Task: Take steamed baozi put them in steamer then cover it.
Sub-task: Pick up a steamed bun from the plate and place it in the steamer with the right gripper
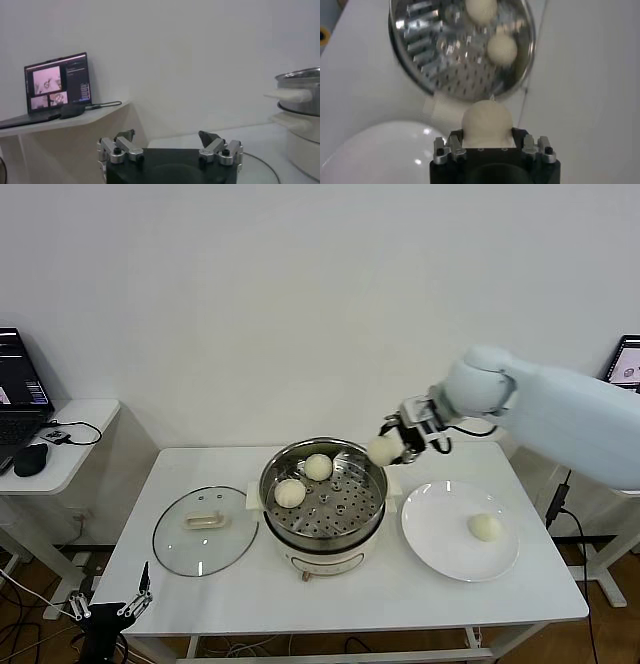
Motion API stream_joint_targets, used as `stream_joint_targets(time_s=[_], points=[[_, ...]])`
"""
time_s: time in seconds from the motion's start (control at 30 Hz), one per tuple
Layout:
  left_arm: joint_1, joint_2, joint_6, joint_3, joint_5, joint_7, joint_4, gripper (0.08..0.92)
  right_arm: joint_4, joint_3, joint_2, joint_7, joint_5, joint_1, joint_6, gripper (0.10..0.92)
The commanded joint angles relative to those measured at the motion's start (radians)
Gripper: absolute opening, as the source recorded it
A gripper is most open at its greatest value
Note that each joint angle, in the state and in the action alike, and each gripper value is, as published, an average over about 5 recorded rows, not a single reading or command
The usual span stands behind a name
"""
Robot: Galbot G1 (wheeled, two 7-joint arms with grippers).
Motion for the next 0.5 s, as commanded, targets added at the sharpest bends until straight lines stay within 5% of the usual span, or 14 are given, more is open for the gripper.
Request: stream_joint_targets(time_s=[0.03, 0.5], points=[[0.003, -0.005, 0.000, -0.010, -0.002, -0.001, -0.003, 0.823, -0.050, -0.074, 0.235, 0.027, 0.017, 0.006, 0.105, 0.619], [0.002, -0.016, 0.000, -0.020, -0.007, -0.001, -0.005, 0.823, -0.107, -0.137, 0.342, -0.040, -0.161, -0.047, 0.384, 0.626]])
